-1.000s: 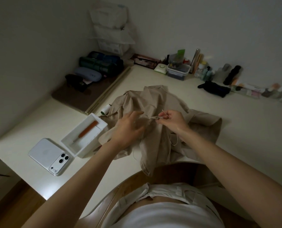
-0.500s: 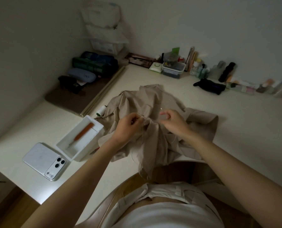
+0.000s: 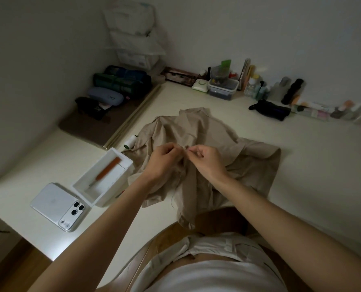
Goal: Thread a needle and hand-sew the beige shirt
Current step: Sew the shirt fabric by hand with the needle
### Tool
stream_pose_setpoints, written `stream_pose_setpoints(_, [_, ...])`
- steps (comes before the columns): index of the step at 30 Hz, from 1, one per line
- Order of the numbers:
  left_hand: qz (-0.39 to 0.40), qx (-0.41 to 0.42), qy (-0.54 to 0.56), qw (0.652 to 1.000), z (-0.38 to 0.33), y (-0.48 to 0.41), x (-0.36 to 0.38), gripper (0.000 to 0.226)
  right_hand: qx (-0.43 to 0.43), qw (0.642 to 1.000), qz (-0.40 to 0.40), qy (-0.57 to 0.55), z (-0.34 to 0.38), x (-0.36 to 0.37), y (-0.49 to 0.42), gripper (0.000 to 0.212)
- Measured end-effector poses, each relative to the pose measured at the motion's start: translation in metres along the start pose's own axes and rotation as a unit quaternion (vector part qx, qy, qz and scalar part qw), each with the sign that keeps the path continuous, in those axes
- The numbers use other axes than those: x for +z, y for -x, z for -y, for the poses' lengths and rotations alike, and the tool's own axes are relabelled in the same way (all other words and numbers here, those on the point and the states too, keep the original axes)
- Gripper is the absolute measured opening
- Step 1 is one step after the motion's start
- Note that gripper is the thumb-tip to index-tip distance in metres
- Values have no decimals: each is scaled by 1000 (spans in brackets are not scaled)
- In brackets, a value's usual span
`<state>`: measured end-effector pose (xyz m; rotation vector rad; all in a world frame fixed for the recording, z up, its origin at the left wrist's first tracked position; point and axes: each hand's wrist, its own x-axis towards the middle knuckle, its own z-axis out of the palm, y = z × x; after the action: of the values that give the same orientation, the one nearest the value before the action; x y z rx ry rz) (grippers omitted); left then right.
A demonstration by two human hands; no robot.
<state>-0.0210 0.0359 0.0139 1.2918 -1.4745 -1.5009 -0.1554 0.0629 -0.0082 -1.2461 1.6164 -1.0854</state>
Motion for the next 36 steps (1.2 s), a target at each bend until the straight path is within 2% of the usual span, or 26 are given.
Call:
stream_pose_setpoints(3, [-8,11,-18,1000,1,0,-4,21,-10,1000,-3,-6,0,-4,1,18])
stream_pose_setpoints(10, [-38,8,-82,996,9,-6,-7,21,-46,997,69,-4,-6,-15,19,16])
stream_pose_setpoints(16, [-89,12,-56,994,1,-8,-8,22,-42,982,142,116,-26,-19,32,16])
stream_pose_setpoints(21, [-100,14,-45,994,-3,-6,-12,21,20,949,239,205,-33,-30,31,13])
stream_pose_setpoints(23, [-100,16,-40,994,-5,-4,-12,21,36,941,252,224,-31,-37,29,13])
stream_pose_setpoints(26, [-104,21,-52,993,-6,-2,-14,22,31,948,210,238,-25,-44,25,9])
stream_pose_setpoints(30, [-102,14,-52,993,-7,-2,-13,22,-12,989,59,133,-9,-40,16,8])
stream_pose_setpoints(32, [-99,16,-54,993,-7,-2,-11,24,-32,995,53,84,0,-32,13,6])
stream_pose_setpoints(36, [-77,1,-28,997,-11,2,-7,23,-48,994,71,67,11,-10,11,14])
